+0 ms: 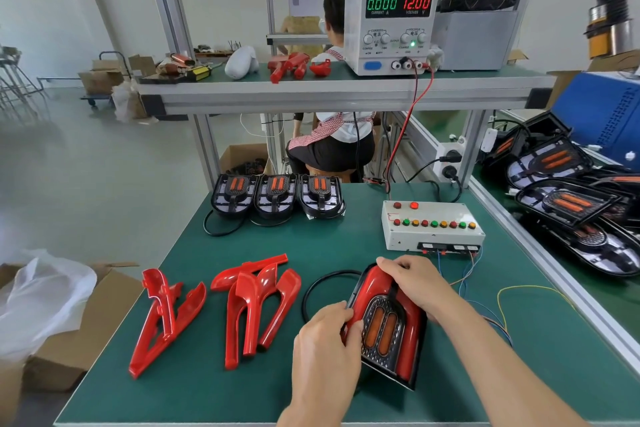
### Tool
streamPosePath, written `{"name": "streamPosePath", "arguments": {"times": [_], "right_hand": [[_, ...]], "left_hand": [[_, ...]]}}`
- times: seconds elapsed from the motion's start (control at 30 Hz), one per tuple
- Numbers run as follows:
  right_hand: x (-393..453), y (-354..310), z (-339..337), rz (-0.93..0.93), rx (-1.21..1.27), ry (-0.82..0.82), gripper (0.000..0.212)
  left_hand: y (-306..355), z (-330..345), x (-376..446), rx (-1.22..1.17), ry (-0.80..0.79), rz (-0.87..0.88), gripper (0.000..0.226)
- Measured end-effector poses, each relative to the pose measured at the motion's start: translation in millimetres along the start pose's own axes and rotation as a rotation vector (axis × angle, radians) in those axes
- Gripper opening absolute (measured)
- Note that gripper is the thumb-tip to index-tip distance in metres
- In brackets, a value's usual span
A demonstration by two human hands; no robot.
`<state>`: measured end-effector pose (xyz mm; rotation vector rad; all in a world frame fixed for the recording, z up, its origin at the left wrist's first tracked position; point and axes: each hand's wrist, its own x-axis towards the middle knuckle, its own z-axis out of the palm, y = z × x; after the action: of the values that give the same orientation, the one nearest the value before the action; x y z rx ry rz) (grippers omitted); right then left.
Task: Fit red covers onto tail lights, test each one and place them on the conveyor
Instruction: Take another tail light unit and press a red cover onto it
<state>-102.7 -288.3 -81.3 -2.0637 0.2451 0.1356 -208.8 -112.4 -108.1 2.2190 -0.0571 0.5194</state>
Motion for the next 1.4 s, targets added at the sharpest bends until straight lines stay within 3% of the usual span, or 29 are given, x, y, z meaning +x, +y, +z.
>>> {"name": "streamPosePath", "arguments": {"times": [0.27,0.37,0.5,0.6,0.7,0.87,1.13,1.4], "right_hand": [[-1.2,0.3,3.0,0.042,0.036,0.040,0.035],[-2.5,0.0,1.1,0.042,0.051,0.048,0.034],[-4.3,-2.6,-0.9,0.038,0.089,0.030,0.033],[-6.0,-4.3,-5.5,0.049,0.145,0.044,0.035],[-9.5,-4.8,-8.1,0.063,0.244,0.081,0.036],[-18.5,0.2,-2.9,0.062,0.391,0.236,0.030],[-39.6,6.9,6.8,0.005,0.470,0.283,0.032],[-42.5,13.0,-0.6,-0.037,0.423,0.216,0.029]], "left_hand": [[-3.5,-0.5,-1.9,0.061,0.029,0.099,0.021],[-0.8,-5.7,2.8,-0.072,-0.032,-0.022,0.017],[2.8,-11.6,14.9,-0.287,-0.186,-0.364,0.023],[1.3,-11.4,20.3,-0.303,-0.317,-0.438,0.030],[-0.9,-5.0,19.3,-0.505,-0.404,-0.508,0.044],[-1.2,-0.6,17.7,-0.791,-0.266,-0.630,0.049],[4.1,4.3,23.9,-1.105,-0.220,-0.699,0.022],[5.2,10.6,26.9,-1.025,-0.135,-0.688,0.019]]}}
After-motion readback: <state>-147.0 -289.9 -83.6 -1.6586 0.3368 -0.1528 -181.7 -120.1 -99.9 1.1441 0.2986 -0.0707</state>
